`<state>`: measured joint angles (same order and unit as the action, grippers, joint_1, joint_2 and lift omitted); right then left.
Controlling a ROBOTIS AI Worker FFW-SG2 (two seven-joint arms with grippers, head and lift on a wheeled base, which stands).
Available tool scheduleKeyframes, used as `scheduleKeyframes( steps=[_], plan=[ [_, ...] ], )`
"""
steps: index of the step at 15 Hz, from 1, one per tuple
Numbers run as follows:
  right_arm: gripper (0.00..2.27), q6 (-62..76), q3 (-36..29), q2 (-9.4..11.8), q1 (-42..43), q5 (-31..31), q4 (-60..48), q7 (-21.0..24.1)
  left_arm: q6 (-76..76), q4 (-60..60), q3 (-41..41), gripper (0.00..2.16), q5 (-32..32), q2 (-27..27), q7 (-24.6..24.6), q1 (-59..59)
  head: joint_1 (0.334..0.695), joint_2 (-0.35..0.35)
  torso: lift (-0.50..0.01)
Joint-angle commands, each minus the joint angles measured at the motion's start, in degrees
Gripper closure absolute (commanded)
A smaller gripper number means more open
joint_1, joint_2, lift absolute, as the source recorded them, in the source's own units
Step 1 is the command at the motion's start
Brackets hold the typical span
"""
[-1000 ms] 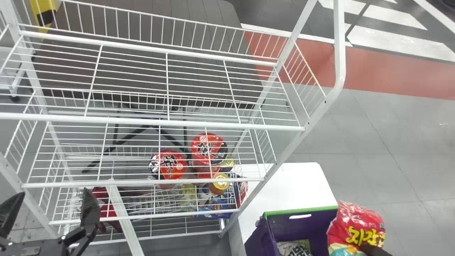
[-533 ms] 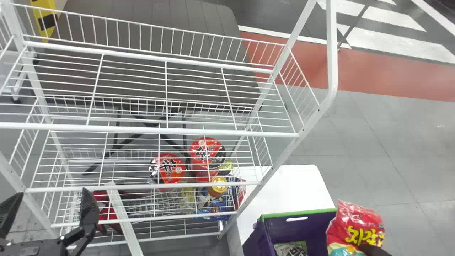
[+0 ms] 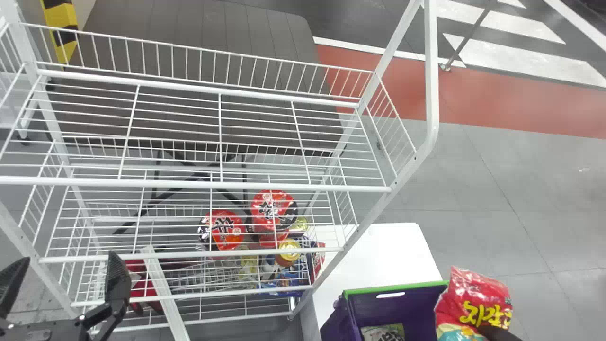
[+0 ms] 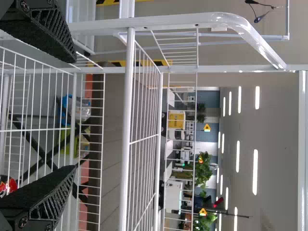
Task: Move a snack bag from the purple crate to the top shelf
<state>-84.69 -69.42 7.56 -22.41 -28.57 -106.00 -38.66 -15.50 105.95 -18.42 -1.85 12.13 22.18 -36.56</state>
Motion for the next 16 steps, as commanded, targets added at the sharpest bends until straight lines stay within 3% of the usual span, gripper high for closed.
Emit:
scheduleKeyframes(
  steps=[1,16],
  plan=[
    [2.22,0.2,0.2,0.0,0.0,0.0,0.1,0.1,0.0,0.0,0.1,0.0,0.0,0.0,0.1,0.0,0.695,-0.35,-0.059],
    [2.22,0.3,0.6,-0.1,0.0,0.0,0.3,0.2,-0.4,0.1,0.1,0.0,0.0,0.1,0.1,-0.4,0.695,-0.35,0.0]
  ],
)
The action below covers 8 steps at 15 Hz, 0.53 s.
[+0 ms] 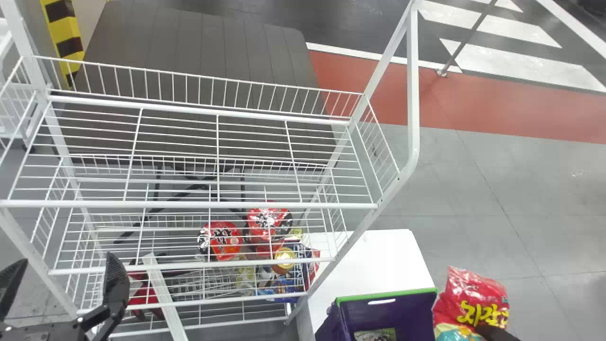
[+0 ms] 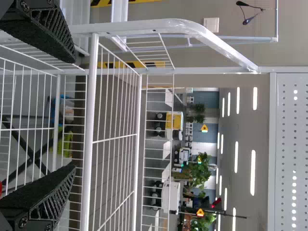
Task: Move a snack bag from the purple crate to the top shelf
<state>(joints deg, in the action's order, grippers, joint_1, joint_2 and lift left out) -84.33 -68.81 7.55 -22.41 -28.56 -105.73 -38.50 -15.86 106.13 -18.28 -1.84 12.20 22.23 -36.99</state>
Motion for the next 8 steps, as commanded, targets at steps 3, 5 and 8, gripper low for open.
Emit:
scheduleKeyframes(
  steps=[3,5,8],
  plan=[
    [2.22,0.0,0.0,-0.2,0.0,0.0,0.0,0.0,0.0,0.0,0.0,0.0,0.0,0.0,0.0,0.0,0.695,-0.35,0.009],
    [2.22,0.0,-0.1,-0.2,0.0,0.0,0.0,-0.1,-0.2,0.0,0.0,0.0,0.0,0.0,0.0,0.0,0.695,-0.35,0.01],
    [2.22,0.7,-0.4,-0.6,0.0,-0.3,0.2,-3.0,-0.4,0.1,0.0,0.0,0.0,0.0,0.0,-0.3,0.695,-0.35,0.01]
  ],
)
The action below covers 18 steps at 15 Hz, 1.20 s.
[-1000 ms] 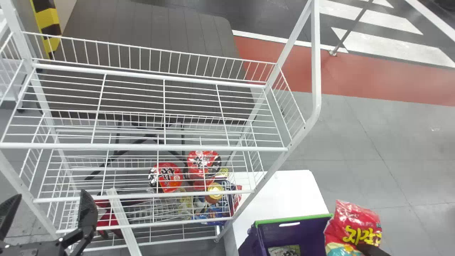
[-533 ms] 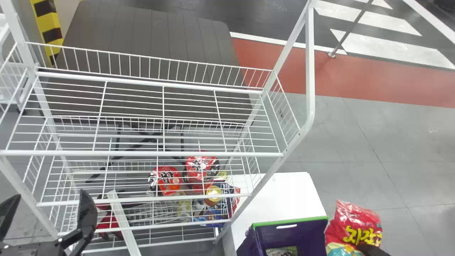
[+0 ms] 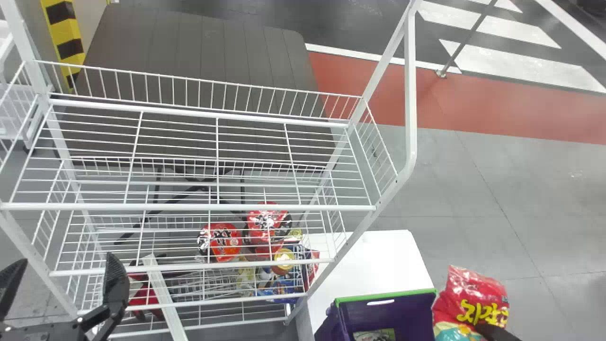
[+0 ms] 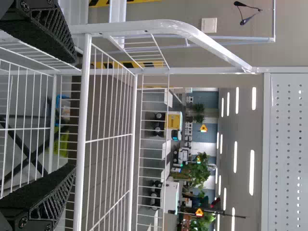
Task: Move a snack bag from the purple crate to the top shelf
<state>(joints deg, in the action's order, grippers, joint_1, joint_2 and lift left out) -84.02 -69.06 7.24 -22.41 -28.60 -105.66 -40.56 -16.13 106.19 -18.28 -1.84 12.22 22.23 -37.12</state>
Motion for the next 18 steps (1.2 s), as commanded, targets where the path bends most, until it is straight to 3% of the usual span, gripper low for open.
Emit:
scheduleKeyframes(
  steps=[1,4,8,12,18],
  plan=[
    [2.22,0.6,-0.1,-0.6,-0.1,-0.3,-0.3,-2.1,-0.3,0.1,-0.1,0.0,0.0,0.0,0.0,-0.1,0.695,-0.35,0.0],
    [2.22,0.7,-0.7,-1.4,-0.4,-1.3,-0.9,-9.6,-0.1,0.2,-0.2,0.0,0.1,0.0,0.1,-0.2,0.695,-0.35,0.0],
    [2.21,-3.1,-0.6,-3.6,-0.4,-5.1,-5.2,-14.8,-0.1,0.7,-0.3,0.0,0.5,0.0,0.1,-0.6,0.695,-0.35,0.0],
    [2.2,-6.1,3.9,-7.1,-0.1,-8.7,-12.4,-15.3,0.1,0.9,-0.6,0.0,0.9,-0.1,0.1,-0.9,0.695,-0.35,0.0],
    [2.15,-5.8,18.7,-7.3,0.3,-9.6,-21.3,-13.8,-0.4,1.4,-1.6,0.0,1.6,0.0,0.6,-1.5,0.695,-0.347,0.0]
  ],
)
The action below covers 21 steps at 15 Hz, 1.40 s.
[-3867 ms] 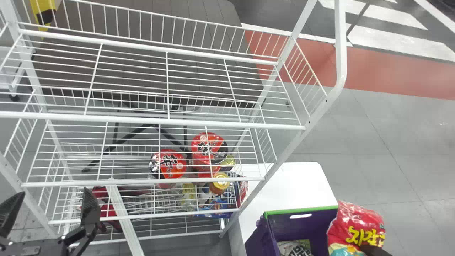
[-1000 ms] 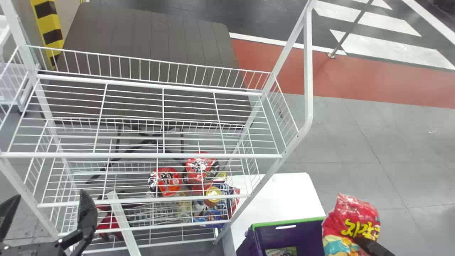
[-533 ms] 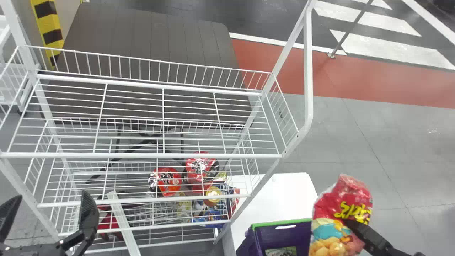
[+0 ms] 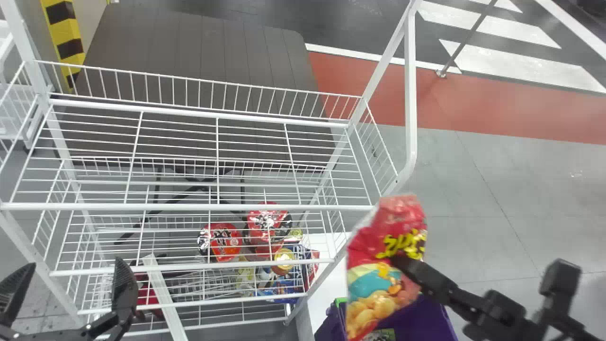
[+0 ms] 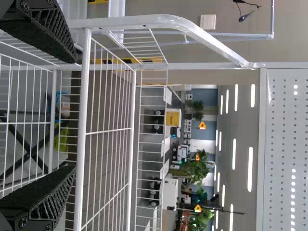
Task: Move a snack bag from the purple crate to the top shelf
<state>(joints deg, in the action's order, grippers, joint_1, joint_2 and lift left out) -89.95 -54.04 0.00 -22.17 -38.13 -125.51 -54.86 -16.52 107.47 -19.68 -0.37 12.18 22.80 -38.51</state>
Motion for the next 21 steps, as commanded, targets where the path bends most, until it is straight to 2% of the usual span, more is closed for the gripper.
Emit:
scheduleKeyframes(
  steps=[1,4,7,8,11,12,17,21],
  plan=[
    [2.15,1.6,6.8,-0.1,0.0,-0.3,-2.3,1.7,-0.2,0.3,-0.2,0.0,0.1,0.0,0.1,-0.3,0.695,-0.318,0.0],
    [2.15,10.7,16.4,-0.1,0.1,-1.2,-3.2,7.4,-0.9,0.5,-0.2,0.0,0.4,0.1,0.5,-1.0,0.695,-0.215,0.0],
    [2.15,27.9,27.5,-0.1,0.2,-0.2,-3.0,12.5,-2.1,1.3,-0.2,0.0,0.5,0.6,0.9,-2.1,0.695,-0.149,0.0],
    [2.15,31.1,30.4,-0.1,1.2,0.1,-2.0,13.7,-2.5,1.4,-0.2,0.0,0.8,0.8,1.2,-2.4,0.695,-0.102,0.0],
    [2.15,38.1,38.0,-0.1,5.5,2.0,2.9,16.1,-2.9,1.5,-0.2,0.0,0.8,0.9,1.3,-2.7,0.695,-0.039,0.0],
    [2.15,40.8,40.2,-0.1,6.7,2.9,5.1,16.4,-3.0,1.5,-0.1,0.0,0.8,0.9,1.3,-2.7,0.695,-0.001,0.0],
    [2.15,49.6,50.8,-0.1,18.0,4.8,23.9,18.7,-3.2,1.2,-0.2,0.0,0.8,1.0,1.2,-2.7,0.695,0.074,0.0],
    [2.15,62.6,58.9,-0.1,26.7,3.1,38.5,21.2,-4.1,0.2,-0.2,0.0,0.6,1.0,1.2,-2.5,0.695,0.144,0.0]
  ],
)
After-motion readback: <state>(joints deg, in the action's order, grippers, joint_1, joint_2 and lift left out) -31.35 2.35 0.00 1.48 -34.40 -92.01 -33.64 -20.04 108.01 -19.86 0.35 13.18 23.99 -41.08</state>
